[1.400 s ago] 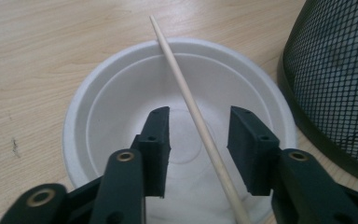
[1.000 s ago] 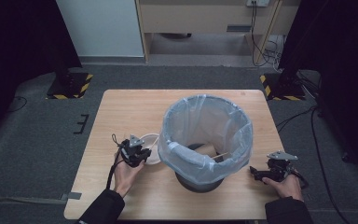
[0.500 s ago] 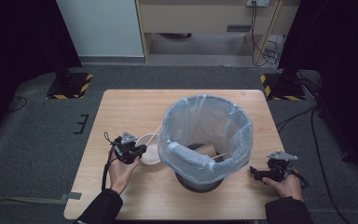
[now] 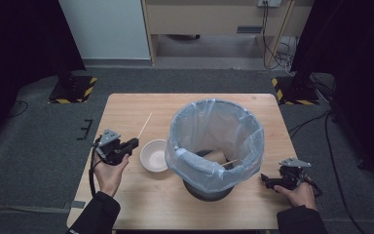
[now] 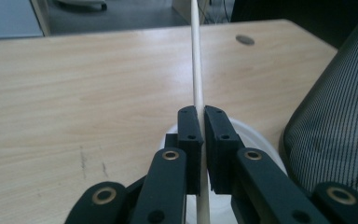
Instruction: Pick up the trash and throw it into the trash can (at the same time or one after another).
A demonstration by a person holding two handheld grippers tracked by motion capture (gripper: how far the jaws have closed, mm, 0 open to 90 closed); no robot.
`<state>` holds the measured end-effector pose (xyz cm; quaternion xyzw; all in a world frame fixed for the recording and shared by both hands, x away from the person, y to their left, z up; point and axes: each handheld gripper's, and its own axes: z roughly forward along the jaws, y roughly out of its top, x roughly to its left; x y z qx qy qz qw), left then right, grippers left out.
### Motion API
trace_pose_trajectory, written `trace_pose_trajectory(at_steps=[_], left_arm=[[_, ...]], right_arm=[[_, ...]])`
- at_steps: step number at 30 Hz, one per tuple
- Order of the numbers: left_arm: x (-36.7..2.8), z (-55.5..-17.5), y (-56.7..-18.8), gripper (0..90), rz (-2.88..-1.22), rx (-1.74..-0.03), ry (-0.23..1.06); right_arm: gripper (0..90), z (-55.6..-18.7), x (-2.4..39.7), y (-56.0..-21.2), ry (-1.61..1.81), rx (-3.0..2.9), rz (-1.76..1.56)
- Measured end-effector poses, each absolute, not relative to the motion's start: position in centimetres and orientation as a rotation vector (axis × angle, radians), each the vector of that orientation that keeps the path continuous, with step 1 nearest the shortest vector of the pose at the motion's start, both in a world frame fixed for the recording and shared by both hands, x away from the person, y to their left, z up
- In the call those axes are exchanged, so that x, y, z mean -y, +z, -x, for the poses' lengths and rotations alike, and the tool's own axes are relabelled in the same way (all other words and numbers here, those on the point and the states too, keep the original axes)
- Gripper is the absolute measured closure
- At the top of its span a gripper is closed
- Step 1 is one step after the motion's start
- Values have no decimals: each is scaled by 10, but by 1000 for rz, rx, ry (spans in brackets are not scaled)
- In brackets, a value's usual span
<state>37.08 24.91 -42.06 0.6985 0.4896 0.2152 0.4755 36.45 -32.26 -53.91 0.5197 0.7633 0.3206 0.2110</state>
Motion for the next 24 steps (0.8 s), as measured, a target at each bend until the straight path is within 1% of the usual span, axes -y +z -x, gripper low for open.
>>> trace_pose_trajectory(at_steps=[8,24], left_arm=[[-262,-363,-399,853,-1622,-1144,561],[-256,-341,-356,853,-1519,-1000,603]], right_arm=[[8,-365,323,-539,890,-2121,-1443],[8,-364,323,-539,891,-2121,-1444]])
